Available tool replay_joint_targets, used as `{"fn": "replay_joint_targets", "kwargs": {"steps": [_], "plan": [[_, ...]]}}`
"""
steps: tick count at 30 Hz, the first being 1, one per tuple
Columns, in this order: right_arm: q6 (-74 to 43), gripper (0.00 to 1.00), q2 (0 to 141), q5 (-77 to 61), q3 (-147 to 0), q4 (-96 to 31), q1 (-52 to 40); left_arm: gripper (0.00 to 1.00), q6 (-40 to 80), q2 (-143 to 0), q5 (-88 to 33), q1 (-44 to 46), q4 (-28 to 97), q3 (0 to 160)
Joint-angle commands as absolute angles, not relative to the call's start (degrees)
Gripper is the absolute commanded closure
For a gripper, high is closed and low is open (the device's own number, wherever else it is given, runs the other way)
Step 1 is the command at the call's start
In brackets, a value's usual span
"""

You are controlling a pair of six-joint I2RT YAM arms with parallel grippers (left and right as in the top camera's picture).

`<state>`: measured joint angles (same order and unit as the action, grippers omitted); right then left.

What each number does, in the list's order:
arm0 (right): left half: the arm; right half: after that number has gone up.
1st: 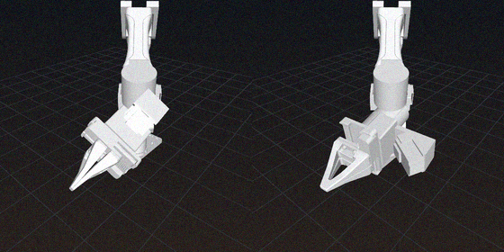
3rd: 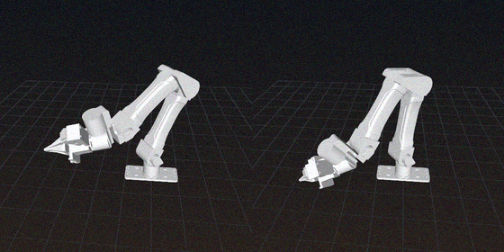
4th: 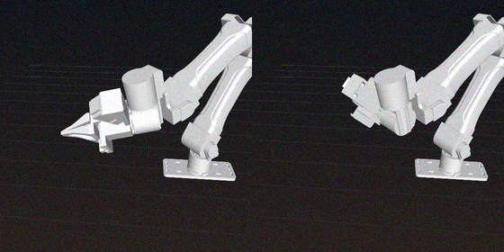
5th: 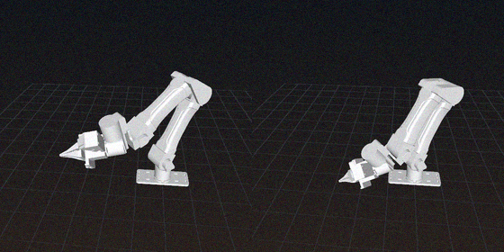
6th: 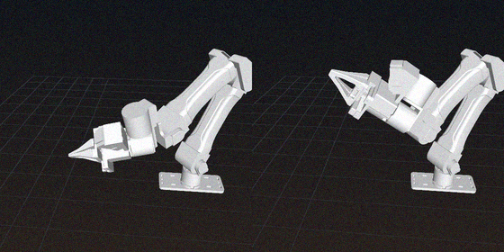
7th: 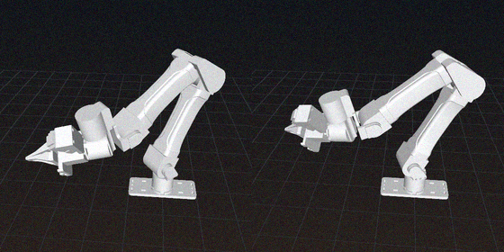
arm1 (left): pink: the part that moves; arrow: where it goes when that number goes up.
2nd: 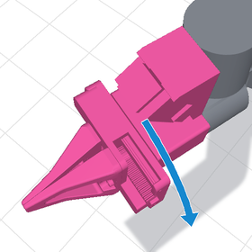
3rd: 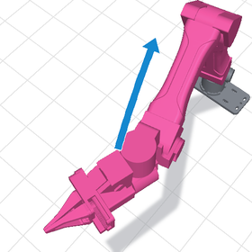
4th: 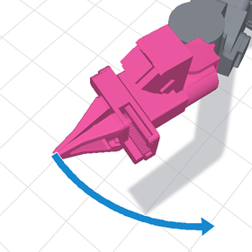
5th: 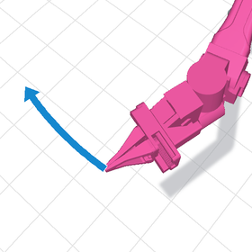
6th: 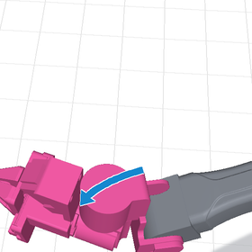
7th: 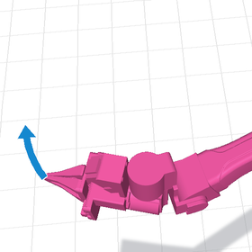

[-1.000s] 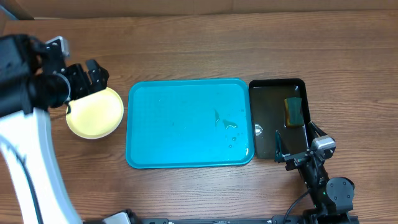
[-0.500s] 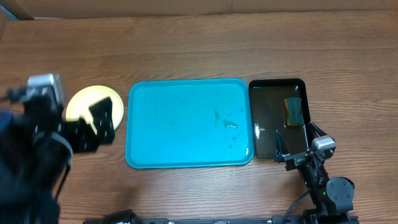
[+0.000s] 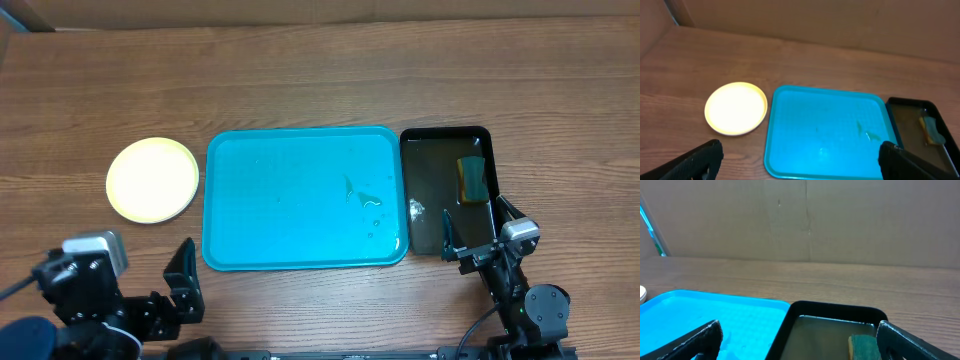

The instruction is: Clean dirty plates on tray and stack at the side

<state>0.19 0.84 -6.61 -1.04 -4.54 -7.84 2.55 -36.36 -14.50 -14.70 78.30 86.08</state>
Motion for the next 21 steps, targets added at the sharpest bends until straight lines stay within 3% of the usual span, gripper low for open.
{"fn": "replay_joint_targets", "kwargs": {"steps": [1,13,21], "plan": [[0.0,0.00,0.2,-6.1,-0.5,-4.2,-7.4,0.00,2.9,-31.2,-14.7,-14.2,74.6,78.4],[0.0,0.00,0.2,-6.1,-0.5,-4.2,-7.4,0.00,15.1,-14.6,-14.9,-8.5,42.4,49.1],[0.0,0.00,0.2,-6.1,-0.5,-4.3,-7.4,0.00,19.6,-4.4,-14.8,-4.8,5.9,29.5]]}}
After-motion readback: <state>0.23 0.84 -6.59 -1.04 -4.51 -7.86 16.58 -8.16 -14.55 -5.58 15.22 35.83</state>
